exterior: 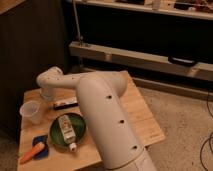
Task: Push the eraser across the table
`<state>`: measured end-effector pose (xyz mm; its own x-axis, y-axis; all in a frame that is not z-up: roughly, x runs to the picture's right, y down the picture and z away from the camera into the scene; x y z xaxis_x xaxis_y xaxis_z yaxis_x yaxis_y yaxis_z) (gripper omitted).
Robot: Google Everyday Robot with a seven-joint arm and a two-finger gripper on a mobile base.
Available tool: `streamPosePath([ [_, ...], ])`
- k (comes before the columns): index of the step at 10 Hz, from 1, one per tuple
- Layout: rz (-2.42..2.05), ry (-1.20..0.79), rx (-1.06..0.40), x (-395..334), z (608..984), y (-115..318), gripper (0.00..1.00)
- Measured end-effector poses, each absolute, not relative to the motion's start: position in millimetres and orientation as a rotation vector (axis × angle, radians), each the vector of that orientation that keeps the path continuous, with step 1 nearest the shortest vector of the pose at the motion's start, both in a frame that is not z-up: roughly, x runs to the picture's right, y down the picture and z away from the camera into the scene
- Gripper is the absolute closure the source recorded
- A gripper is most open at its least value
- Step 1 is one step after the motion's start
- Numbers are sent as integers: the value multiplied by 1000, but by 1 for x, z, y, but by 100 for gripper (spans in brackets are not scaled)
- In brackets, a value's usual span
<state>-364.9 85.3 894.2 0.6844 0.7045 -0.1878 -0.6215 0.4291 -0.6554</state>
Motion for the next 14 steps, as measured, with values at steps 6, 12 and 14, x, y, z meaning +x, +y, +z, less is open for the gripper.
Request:
streamPosePath([
  [6, 811, -63, -746, -350, 905, 88, 100],
  [12, 834, -8, -707, -314, 908, 78, 100],
  [14, 843, 31, -684, -293, 912, 76, 100],
])
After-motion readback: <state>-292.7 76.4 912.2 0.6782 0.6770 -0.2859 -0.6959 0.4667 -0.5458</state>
